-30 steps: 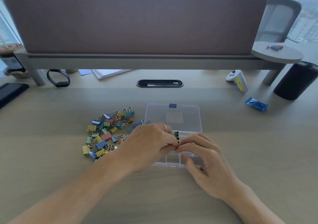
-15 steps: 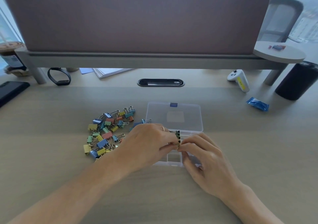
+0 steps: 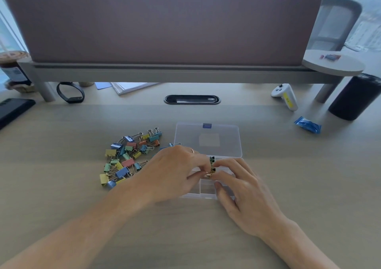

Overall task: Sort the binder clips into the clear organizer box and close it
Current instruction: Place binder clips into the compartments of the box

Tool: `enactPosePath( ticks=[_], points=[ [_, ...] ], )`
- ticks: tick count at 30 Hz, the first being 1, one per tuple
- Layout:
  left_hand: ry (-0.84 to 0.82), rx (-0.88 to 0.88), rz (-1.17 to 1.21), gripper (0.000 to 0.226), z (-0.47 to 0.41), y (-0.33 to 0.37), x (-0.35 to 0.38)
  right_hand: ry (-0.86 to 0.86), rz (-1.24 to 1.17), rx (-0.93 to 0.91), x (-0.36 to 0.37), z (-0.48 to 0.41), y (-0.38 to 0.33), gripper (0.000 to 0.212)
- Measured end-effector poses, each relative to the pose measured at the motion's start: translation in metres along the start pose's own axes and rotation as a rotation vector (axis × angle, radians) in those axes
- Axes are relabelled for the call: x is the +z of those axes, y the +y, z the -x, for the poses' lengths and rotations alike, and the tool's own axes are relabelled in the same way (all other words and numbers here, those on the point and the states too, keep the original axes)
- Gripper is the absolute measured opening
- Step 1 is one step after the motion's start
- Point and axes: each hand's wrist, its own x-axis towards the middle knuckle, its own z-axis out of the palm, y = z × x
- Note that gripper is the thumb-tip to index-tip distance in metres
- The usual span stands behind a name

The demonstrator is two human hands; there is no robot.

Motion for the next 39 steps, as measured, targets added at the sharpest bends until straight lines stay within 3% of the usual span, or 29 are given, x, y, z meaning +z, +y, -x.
enactPosePath(
  ticks=[11, 16, 21, 25, 39],
  points=[
    [-0.018, -0.068, 0.125, 0.016, 0.001, -0.005, -0.006, -0.031, 0.035, 0.026, -0.001, 0.0, -0.002, 0.014],
    [0.075, -0.309, 0.077, 0.017, 0.006, -0.045, -0.045, -0.039, 0.036, 0.054, 0.001, 0.001, 0.001, 0.018],
    [-0.073, -0.554, -0.194, 0.012, 0.023, -0.096, -0.081, -0.03, 0.036, 0.065, 0.002, 0.0, 0.0, 0.019],
    [-0.161, -0.659, -0.258, 0.019, 0.027, -0.103, -0.076, -0.018, 0.023, 0.066, 0.003, 0.0, 0.0, 0.019],
    [-0.127, -0.704, -0.203, 0.017, 0.019, -0.092, -0.058, -0.004, -0.007, 0.075, 0.001, 0.001, -0.001, 0.024]
  ],
)
